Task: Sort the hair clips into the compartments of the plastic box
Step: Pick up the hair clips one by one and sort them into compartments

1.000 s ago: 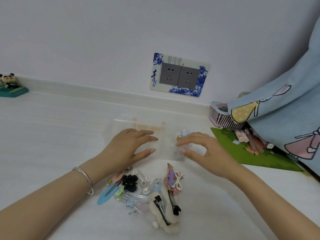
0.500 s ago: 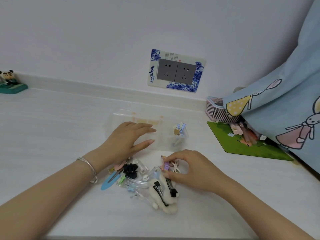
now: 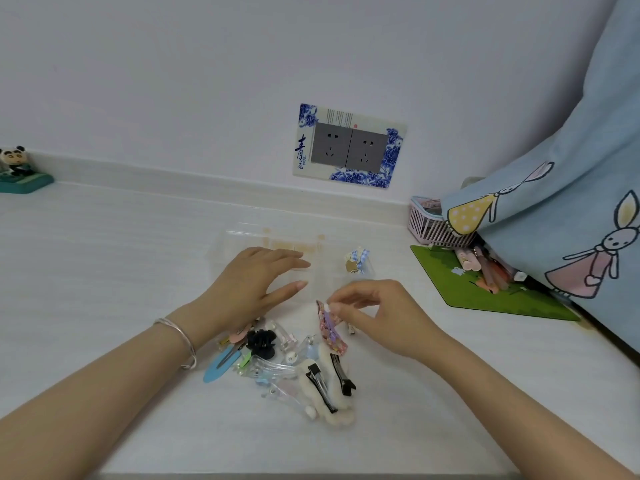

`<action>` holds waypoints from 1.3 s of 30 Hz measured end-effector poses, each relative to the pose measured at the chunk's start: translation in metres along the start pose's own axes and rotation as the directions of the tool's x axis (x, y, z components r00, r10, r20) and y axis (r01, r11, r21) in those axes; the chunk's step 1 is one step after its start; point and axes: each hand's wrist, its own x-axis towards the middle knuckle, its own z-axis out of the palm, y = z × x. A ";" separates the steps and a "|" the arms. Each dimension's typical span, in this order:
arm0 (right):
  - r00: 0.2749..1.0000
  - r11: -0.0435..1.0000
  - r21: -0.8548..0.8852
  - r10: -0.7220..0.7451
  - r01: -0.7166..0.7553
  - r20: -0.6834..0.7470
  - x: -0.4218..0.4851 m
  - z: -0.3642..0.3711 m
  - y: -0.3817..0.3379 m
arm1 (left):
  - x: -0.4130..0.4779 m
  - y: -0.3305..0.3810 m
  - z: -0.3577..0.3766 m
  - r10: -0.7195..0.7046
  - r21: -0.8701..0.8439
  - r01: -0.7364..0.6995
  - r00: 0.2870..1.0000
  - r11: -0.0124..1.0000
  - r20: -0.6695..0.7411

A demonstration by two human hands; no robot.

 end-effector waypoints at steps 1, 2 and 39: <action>0.997 0.999 -0.049 0.025 -0.022 0.068 -0.001 -0.001 0.001 | 0.000 0.000 0.000 -0.002 -0.002 0.002 1.000 1.000 0.003; 0.991 0.994 -0.102 0.052 -0.039 0.126 -0.002 -0.001 0.003 | 0.001 -0.001 0.000 -0.003 -0.002 0.003 1.000 1.000 0.004; 0.991 0.955 -0.283 -0.110 0.085 -0.076 0.071 -0.051 0.039 | 0.002 -0.002 0.002 0.004 -0.028 -0.005 0.999 1.000 -0.033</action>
